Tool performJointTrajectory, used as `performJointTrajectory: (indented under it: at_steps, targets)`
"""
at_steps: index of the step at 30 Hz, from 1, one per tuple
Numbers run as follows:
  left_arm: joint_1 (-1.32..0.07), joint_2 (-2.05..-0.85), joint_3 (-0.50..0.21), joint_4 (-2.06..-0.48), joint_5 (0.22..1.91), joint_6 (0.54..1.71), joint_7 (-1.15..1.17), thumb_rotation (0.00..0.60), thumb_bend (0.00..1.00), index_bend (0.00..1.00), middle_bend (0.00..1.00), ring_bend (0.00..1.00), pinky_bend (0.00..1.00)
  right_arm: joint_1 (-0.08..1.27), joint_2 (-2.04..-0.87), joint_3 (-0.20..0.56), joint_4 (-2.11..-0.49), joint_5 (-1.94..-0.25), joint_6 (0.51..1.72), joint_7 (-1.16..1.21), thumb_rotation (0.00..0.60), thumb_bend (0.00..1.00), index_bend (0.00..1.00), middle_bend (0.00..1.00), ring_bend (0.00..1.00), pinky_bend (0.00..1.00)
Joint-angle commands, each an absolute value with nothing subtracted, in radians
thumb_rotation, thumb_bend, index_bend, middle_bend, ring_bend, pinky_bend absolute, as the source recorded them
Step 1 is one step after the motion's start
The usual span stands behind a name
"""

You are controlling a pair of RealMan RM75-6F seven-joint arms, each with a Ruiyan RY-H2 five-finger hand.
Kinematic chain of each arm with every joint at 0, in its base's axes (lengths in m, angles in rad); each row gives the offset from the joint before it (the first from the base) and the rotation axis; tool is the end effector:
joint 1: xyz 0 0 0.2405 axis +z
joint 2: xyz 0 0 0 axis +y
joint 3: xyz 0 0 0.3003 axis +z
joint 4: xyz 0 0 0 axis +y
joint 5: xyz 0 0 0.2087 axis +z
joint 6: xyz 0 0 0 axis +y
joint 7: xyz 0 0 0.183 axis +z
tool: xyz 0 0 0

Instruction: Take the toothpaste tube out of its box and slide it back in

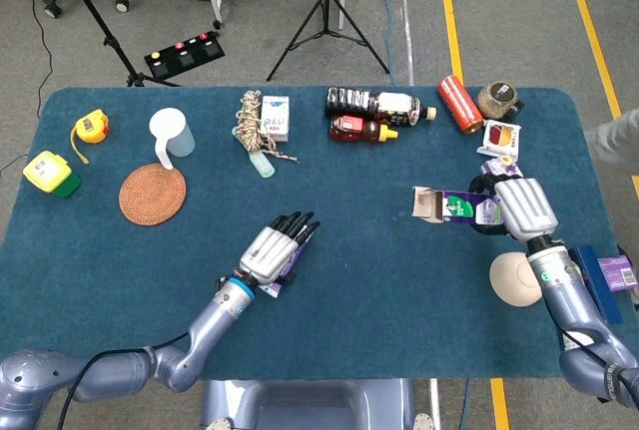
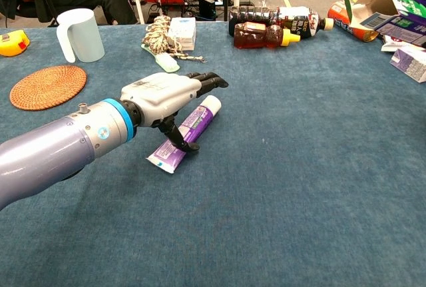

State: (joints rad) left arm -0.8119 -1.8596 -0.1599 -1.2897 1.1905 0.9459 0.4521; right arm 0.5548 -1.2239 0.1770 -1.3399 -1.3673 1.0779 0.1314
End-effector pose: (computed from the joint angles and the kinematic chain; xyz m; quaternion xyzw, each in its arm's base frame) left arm -0.1073 0.3776 -0.1366 -0.7940 -0.3207 -0.3743 0.3559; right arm -0.2832 -0.4164 0.1433 0.6682 -0.3586 0.4107 0.5063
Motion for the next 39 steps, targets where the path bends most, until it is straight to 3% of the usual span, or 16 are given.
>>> performJointTrajectory:
  at_steps: [1, 13, 25, 31, 39]
  targets:
    - [-0.805, -1.849, -0.159, -1.282, 1.184, 0.941, 0.435, 0.600, 0.20, 0.00, 0.00, 0.00, 0.13, 0.555, -1.225, 0.177, -1.339, -1.367, 1.077, 0.131, 0.600, 0.45, 0.47, 0.56, 0.60, 0.64]
    - [-0.781, -1.791, -0.162, -1.221, 1.168, 0.903, 0.330, 0.600, 0.20, 0.00, 0.00, 0.00, 0.13, 0.558, -1.228, 0.180, -1.330, -1.362, 1.073, 0.126, 0.600, 0.45, 0.47, 0.56, 0.60, 0.64]
    - [-0.828, -1.713, -0.122, -1.320, 1.230, 0.819, 0.334, 0.600, 0.21, 0.00, 0.00, 0.00, 0.13, 0.553, -1.220, 0.180, -1.333, -1.361, 1.077, 0.130, 0.600, 0.44, 0.47, 0.56, 0.60, 0.64]
    - [-0.844, -1.696, -0.137, -1.356, 1.145, 0.811, 0.436, 0.600, 0.22, 0.00, 0.00, 0.00, 0.13, 0.551, -1.219, 0.180, -1.330, -1.359, 1.074, 0.134, 0.600, 0.45, 0.47, 0.56, 0.60, 0.64]
    - [-0.867, -1.698, -0.154, -1.370, 1.029, 0.810, 0.533, 0.600, 0.26, 0.14, 0.02, 0.00, 0.19, 0.556, -1.226, 0.180, -1.327, -1.359, 1.069, 0.131, 0.600, 0.45, 0.47, 0.56, 0.60, 0.64]
